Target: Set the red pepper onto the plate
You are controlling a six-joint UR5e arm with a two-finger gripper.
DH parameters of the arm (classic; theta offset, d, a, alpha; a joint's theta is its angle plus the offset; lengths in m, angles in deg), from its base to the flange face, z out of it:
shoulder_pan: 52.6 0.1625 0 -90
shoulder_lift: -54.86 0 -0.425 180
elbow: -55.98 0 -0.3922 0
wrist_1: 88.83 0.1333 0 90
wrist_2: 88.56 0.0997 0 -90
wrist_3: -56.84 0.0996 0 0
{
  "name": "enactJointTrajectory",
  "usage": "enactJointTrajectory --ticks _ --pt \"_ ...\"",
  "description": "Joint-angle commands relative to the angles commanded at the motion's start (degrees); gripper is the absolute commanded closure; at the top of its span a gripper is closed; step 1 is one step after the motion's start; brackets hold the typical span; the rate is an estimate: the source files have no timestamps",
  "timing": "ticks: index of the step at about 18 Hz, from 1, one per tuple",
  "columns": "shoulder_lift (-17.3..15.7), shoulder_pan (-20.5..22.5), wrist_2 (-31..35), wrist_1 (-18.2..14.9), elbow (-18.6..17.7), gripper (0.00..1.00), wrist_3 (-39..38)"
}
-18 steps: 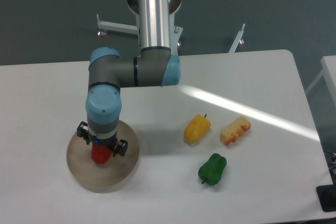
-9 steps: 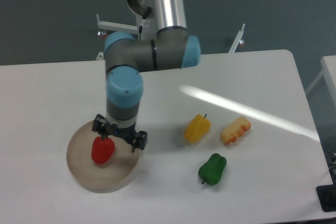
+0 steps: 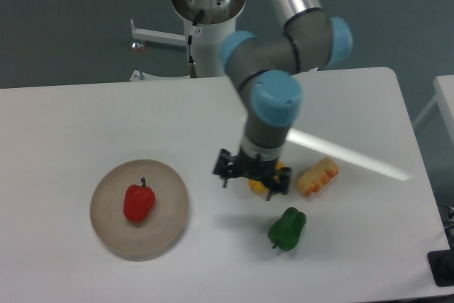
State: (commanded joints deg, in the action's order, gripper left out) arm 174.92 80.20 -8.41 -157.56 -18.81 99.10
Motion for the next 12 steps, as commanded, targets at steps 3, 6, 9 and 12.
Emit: enactJointTrajectory --ticks 3,6,9,12 --pt "0.3 1.3 0.0 3.1 0.7 0.00 5.8" --pt "0.1 3.6 -0.1 6.3 0.3 0.00 18.4" --pt "0.3 5.3 0.1 6.5 0.4 0.00 27.6" --pt "0.4 5.4 2.5 6.2 0.5 0.00 32.2"
